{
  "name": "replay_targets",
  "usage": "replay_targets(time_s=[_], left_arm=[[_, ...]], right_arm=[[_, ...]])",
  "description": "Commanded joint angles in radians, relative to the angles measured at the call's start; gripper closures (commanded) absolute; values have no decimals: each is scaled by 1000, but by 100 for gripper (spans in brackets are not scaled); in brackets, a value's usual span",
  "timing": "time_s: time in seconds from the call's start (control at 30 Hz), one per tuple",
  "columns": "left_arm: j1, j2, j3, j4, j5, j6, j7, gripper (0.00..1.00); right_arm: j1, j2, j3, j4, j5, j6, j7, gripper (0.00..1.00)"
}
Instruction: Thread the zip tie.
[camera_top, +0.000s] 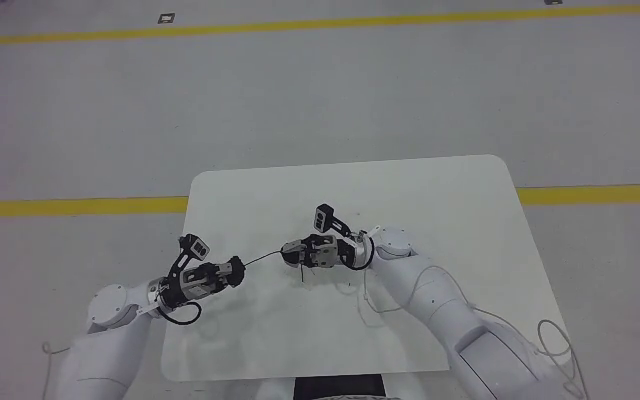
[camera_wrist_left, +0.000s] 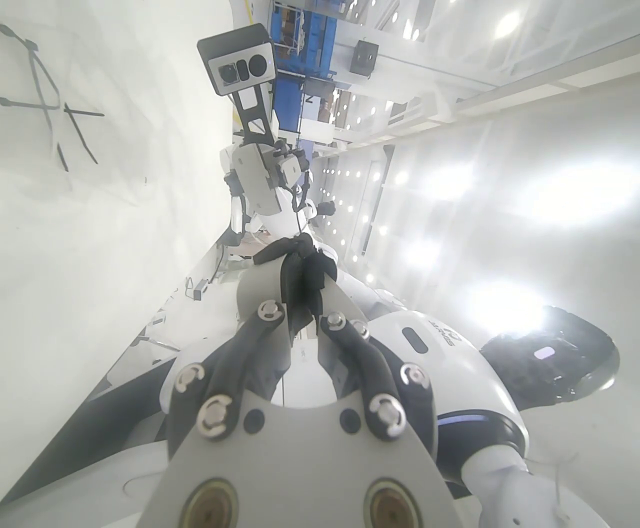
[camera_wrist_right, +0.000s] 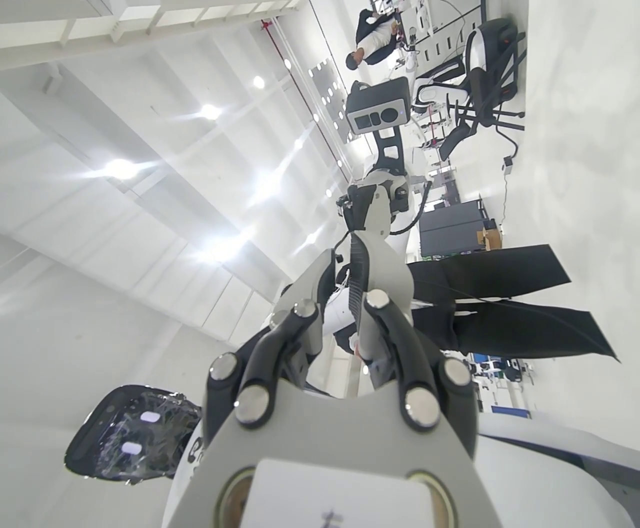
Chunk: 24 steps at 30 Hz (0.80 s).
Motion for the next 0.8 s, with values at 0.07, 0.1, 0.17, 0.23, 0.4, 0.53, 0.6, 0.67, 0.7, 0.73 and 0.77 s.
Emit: replay_targets(time_s=[0.07, 0.1, 0.17, 0.23, 0.4, 0.53, 0.6, 0.67, 0.7, 0.73, 0.77], left_arm=[[0, 0, 0, 0, 0, 0, 0, 100], [0, 0, 0, 0, 0, 0, 0, 100], [0, 0, 0, 0, 0, 0, 0, 100], [0, 0, 0, 0, 0, 0, 0, 100], [0, 0, 0, 0, 0, 0, 0, 100], [0, 0, 0, 0, 0, 0, 0, 100], [0, 0, 0, 0, 0, 0, 0, 100], [0, 0, 0, 0, 0, 0, 0, 100], [0, 0, 0, 0, 0, 0, 0, 100], [0, 0, 0, 0, 0, 0, 0, 100], [0, 0, 0, 0, 0, 0, 0, 100]], right_arm=[[0, 1, -1, -3, -3, -1, -2, 95], [0, 1, -1, -4, -4, -1, -3, 95], [0, 2, -1, -5, -5, -1, -5, 94], [-1, 2, -1, -6, -5, 0, -5, 91], [-3, 4, 0, -7, -4, 4, -6, 82], [-4, 5, 1, -8, -3, 5, -7, 82], [-5, 6, 1, -9, -4, 4, -7, 82], [-6, 7, 2, -11, -4, 4, -6, 82], [-6, 7, 2, -12, -5, 5, -6, 82], [-7, 8, 2, -14, -5, 5, -5, 83], [-8, 8, 2, -15, -6, 5, -5, 83]])
